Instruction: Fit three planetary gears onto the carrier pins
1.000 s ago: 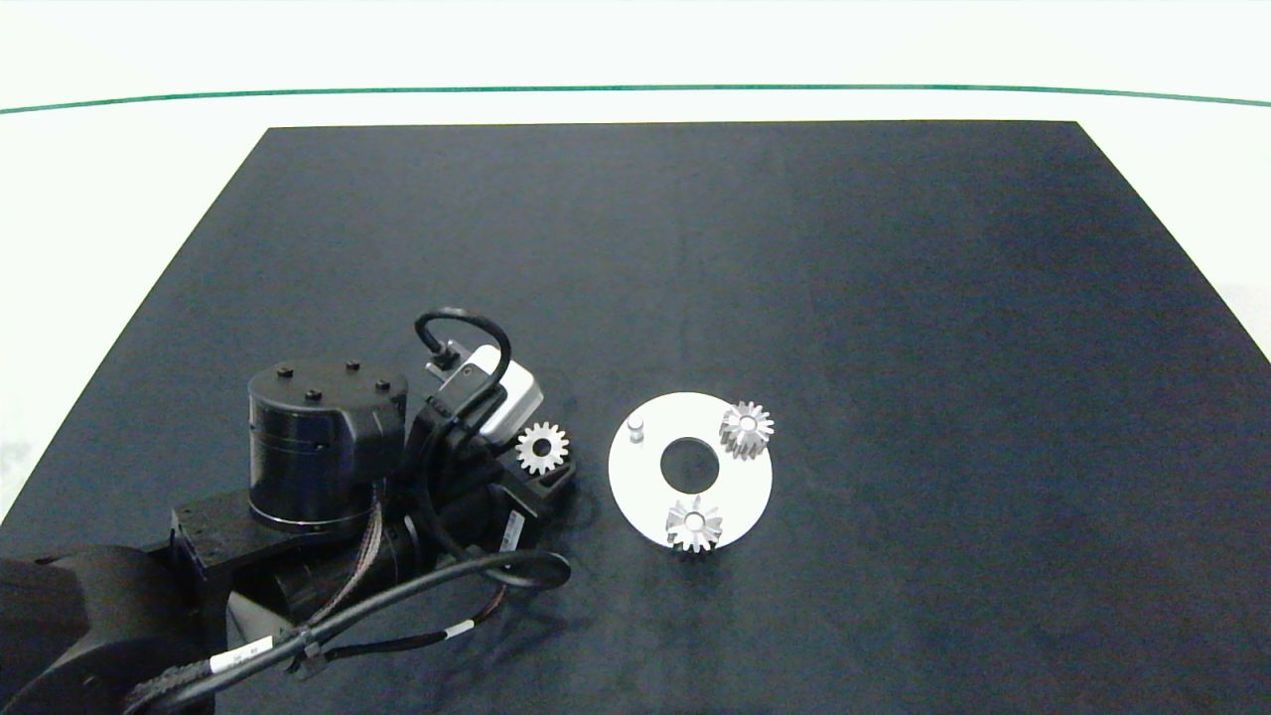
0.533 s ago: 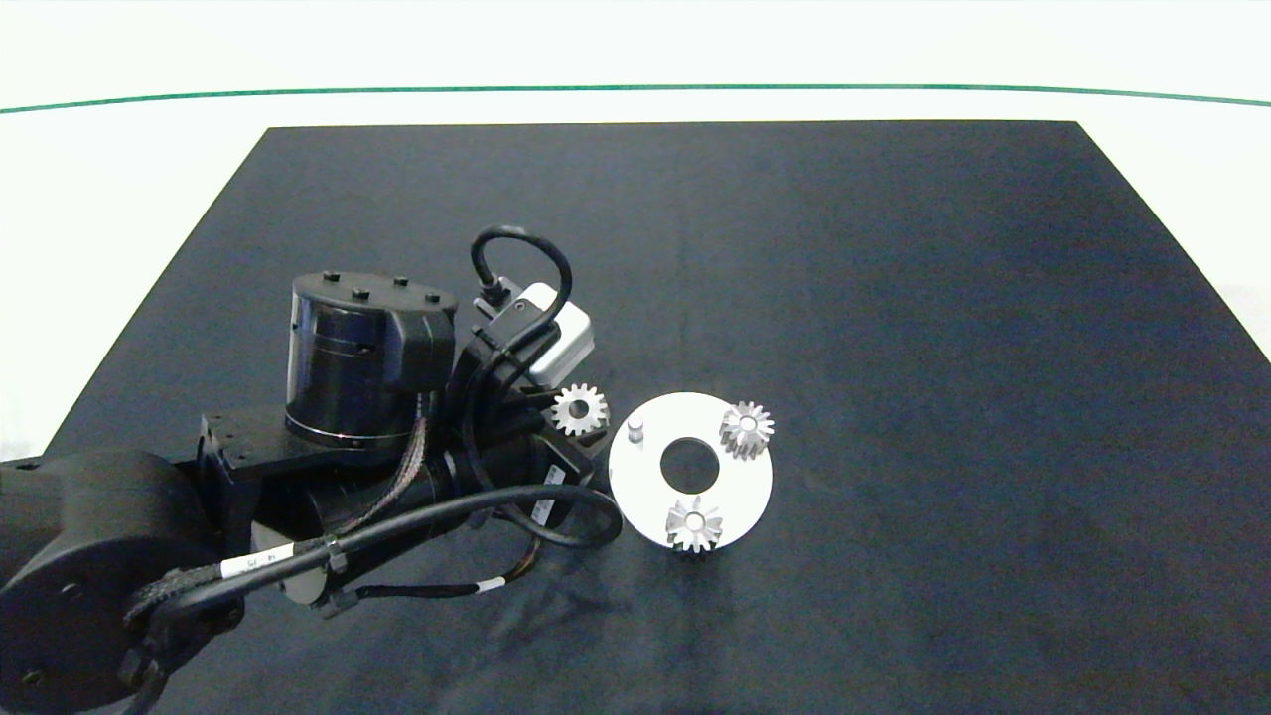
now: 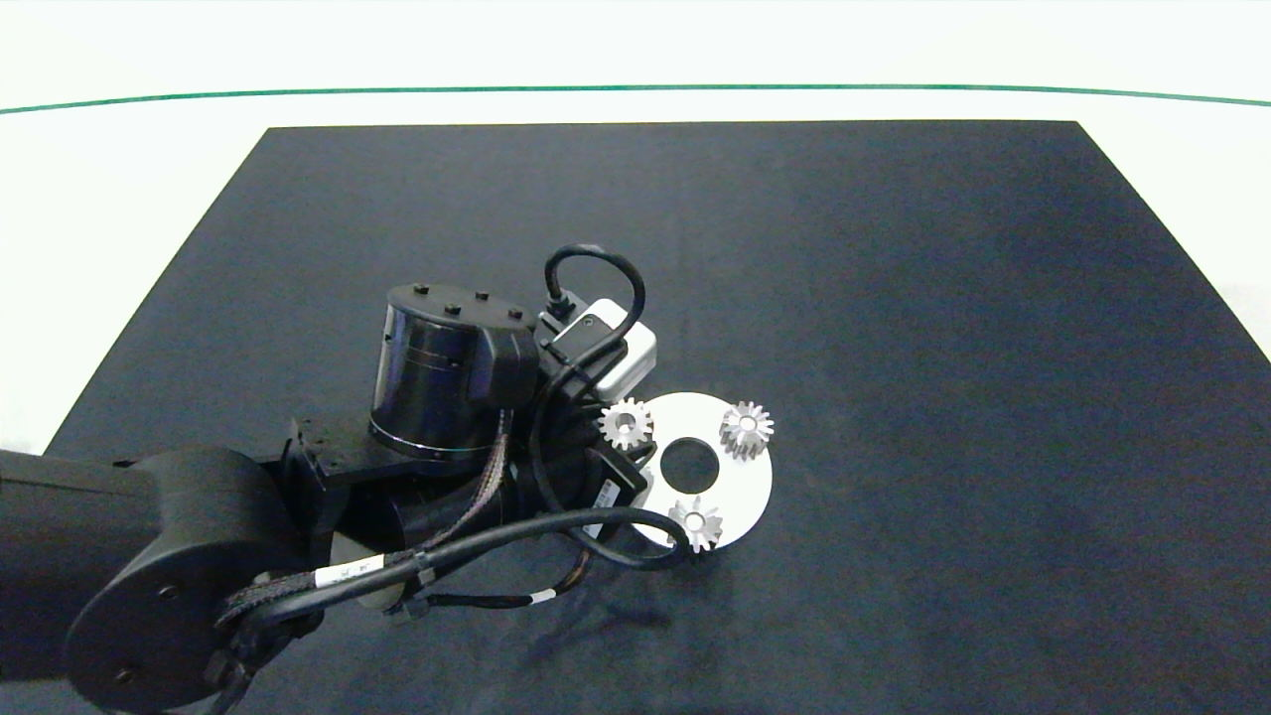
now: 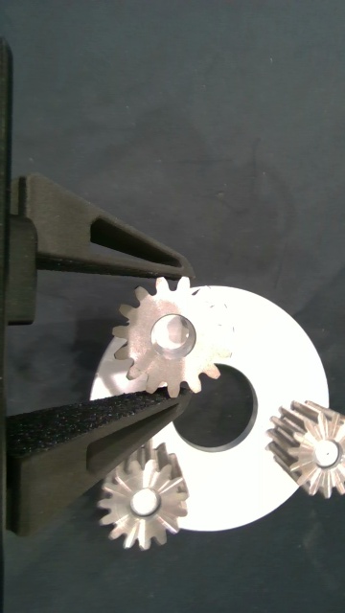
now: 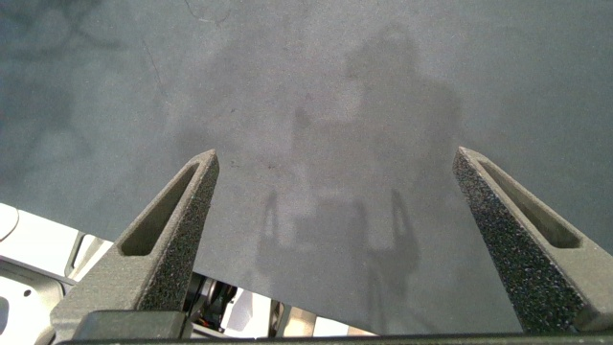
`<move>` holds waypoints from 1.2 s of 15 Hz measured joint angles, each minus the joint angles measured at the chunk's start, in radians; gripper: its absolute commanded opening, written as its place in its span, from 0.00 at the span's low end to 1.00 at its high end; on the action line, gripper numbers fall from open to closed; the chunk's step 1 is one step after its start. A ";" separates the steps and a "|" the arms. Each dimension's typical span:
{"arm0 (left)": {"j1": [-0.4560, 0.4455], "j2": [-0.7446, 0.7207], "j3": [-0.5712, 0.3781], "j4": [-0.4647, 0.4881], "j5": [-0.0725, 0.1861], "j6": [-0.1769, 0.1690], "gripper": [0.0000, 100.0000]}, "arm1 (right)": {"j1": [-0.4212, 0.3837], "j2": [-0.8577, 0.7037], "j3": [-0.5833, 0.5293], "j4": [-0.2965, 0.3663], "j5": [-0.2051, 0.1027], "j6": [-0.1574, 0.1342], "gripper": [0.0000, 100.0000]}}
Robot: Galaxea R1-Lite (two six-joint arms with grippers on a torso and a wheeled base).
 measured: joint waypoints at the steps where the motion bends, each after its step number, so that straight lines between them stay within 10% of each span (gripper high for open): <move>1: -0.001 0.009 -0.003 0.000 -0.001 0.000 0.00 | 0.000 0.000 0.000 0.000 0.000 0.000 1.00; 18: 0.029 0.077 -0.038 -0.049 -0.003 0.007 0.00 | 0.000 -0.007 0.001 0.000 -0.001 0.000 1.00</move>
